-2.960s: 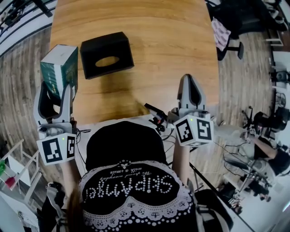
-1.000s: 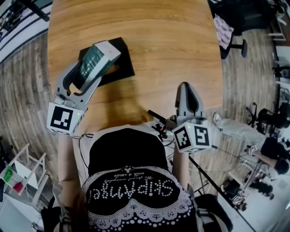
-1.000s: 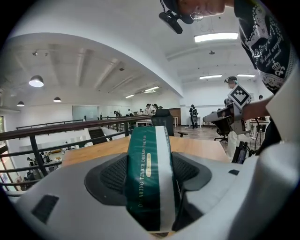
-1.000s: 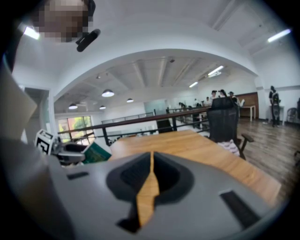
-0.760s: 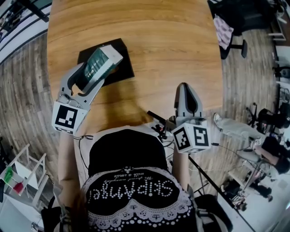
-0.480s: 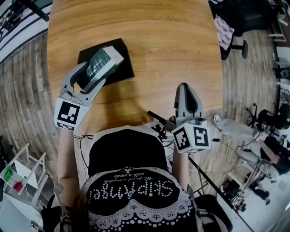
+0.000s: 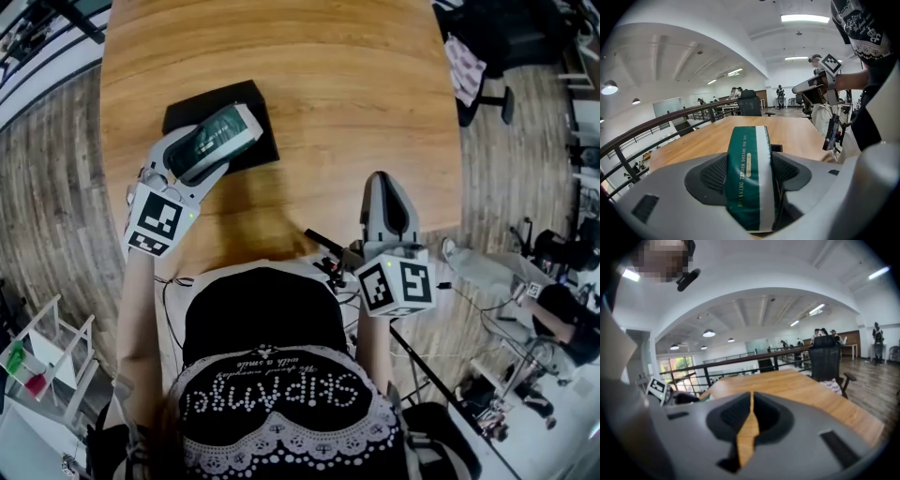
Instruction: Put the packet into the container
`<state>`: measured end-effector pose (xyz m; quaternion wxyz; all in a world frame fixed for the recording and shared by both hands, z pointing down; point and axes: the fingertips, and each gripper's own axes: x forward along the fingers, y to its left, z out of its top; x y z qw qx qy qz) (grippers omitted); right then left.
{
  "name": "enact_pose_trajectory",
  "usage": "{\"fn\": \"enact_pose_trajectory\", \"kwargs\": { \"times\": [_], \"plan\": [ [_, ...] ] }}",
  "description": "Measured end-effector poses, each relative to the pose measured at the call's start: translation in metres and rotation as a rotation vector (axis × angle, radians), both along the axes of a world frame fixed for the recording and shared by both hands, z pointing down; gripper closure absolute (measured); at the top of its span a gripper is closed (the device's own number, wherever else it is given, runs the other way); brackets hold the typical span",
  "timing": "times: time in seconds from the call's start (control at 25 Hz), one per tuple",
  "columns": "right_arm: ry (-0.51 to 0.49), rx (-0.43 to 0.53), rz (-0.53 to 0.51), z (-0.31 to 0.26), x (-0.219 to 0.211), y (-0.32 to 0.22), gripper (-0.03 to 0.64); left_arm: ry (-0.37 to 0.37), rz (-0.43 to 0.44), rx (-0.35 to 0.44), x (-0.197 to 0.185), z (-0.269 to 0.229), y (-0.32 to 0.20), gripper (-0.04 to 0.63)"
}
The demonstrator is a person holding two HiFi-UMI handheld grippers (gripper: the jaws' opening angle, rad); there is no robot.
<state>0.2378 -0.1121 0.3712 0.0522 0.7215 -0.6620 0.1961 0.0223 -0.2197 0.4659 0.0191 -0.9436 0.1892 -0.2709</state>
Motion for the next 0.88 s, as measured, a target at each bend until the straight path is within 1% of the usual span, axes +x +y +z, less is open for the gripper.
{"fn": "enact_pose_trajectory", "kwargs": {
  "times": [0.12,0.2,0.32,0.4,0.6,0.72,0.88],
  "plan": [
    [-0.001,-0.001,-0.001,0.0,-0.001,0.0,0.575,0.01,0.005,-0.021,0.0,0.002,-0.001,0.27],
    [-0.002,-0.001,-0.002,0.0,-0.001,0.0,0.575,0.001,0.025,-0.023,0.002,0.004,0.001,0.27],
    [-0.003,0.002,-0.004,0.0,-0.002,-0.002,0.575,-0.037,0.061,-0.017,0.004,0.009,0.003,0.272],
    [-0.003,0.005,-0.004,-0.001,-0.002,-0.003,0.575,-0.061,0.068,-0.022,0.004,0.016,0.003,0.272],
    [-0.006,0.005,-0.001,-0.001,-0.002,-0.002,0.575,-0.099,0.067,-0.065,0.003,0.03,0.001,0.272],
    [-0.008,0.006,-0.003,-0.002,-0.002,-0.002,0.575,-0.149,0.08,-0.093,0.004,0.043,0.003,0.272],
    [-0.009,0.009,-0.005,-0.003,-0.003,-0.003,0.575,-0.213,0.094,-0.105,0.005,0.059,0.004,0.272]
  ]
}}
